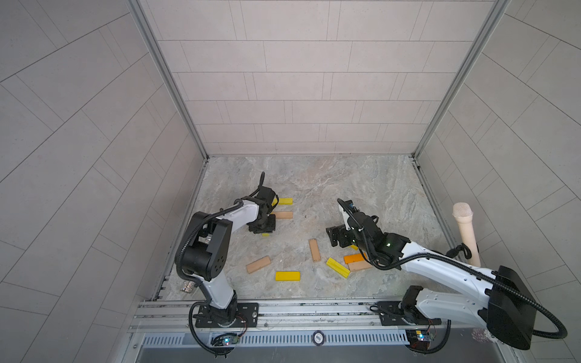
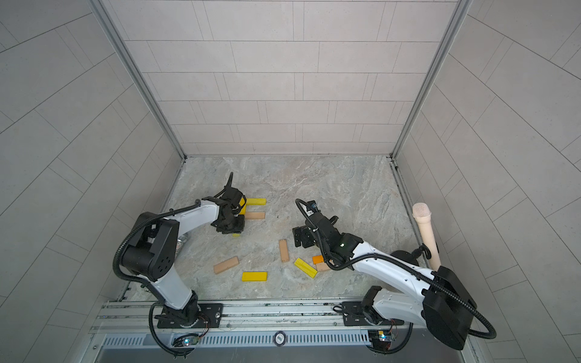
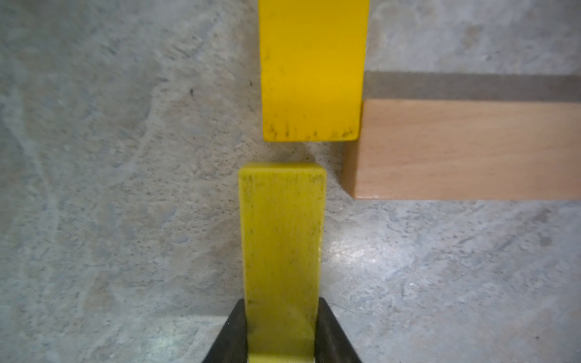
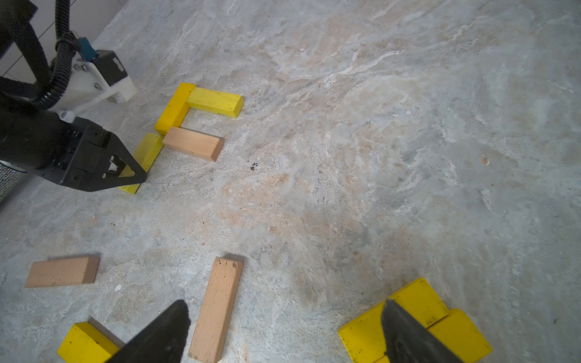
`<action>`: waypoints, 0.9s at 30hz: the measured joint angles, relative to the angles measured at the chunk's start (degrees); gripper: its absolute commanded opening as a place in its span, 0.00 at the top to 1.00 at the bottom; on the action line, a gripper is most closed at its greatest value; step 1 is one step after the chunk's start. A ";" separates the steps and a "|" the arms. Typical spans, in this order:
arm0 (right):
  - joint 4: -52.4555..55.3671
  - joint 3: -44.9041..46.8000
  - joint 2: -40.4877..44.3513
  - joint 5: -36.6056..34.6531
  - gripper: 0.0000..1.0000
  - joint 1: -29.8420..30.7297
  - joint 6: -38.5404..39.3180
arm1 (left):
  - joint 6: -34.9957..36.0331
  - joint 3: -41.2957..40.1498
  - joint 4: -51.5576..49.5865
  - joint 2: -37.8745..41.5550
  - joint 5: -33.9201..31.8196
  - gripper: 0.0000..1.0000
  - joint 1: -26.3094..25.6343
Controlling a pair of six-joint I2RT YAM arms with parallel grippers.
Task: Assemble the number 8 with building blocks
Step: Assemble the building block at the center of the board.
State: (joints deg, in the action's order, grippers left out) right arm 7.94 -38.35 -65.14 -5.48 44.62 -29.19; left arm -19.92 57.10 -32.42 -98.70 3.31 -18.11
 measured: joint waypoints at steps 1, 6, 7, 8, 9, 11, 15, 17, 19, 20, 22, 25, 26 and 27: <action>-0.02 0.00 0.00 0.00 0.03 0.00 0.00 | 0.04 0.02 0.00 -0.04 0.00 0.69 0.00; -0.04 0.00 -0.09 0.00 0.03 0.00 0.00 | 0.13 0.24 -0.11 -0.22 0.15 0.68 0.00; -0.07 0.00 -0.11 -0.02 0.03 0.00 0.00 | 0.20 0.33 -0.17 -0.26 0.15 0.68 0.00; -0.07 0.00 -0.11 -0.02 0.03 0.00 0.00 | 0.28 0.42 -0.22 -0.31 0.20 0.68 0.00; -0.09 0.00 -0.11 -0.02 0.03 0.00 0.00 | 0.33 0.46 -0.20 -0.33 0.26 0.69 0.00; -0.20 0.00 -0.11 -0.02 0.03 0.00 0.00 | 0.35 0.50 -0.22 -0.35 0.37 0.69 0.00; -0.37 0.00 -0.11 -0.02 0.03 0.00 -0.02 | 0.42 0.55 -0.22 -0.44 0.66 0.69 0.00; -0.42 0.00 -0.11 -0.02 0.03 0.00 -0.02 | 0.46 0.59 -0.24 -0.48 0.83 0.69 0.00; -0.44 0.00 -0.11 -0.02 0.03 0.00 -0.04 | 0.46 0.66 -0.24 -0.55 1.05 0.69 0.00; -0.44 0.00 -0.11 -0.02 0.04 0.00 -0.07 | 0.48 0.66 -0.24 -0.55 1.16 0.69 0.00; -0.44 0.00 -0.11 -0.02 0.03 0.00 -0.13 | 0.48 0.66 -0.22 -0.55 1.29 0.69 0.00; -0.44 0.00 -0.11 -0.02 0.03 0.00 -0.24 | 0.48 0.68 -0.20 -0.55 1.42 0.69 0.00; -0.44 0.00 -0.11 -0.02 0.03 0.00 -0.26 | 0.48 0.68 -0.17 -0.55 1.42 0.69 0.00; -0.44 0.00 -0.11 -0.02 0.03 0.00 -0.24 | 0.48 0.68 -0.15 -0.55 1.44 0.69 0.00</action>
State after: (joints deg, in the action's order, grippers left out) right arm 7.51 -38.35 -65.25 -5.50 44.62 -29.43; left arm -19.44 57.78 -32.58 -99.24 4.75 -18.11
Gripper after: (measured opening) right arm 0.966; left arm 0.336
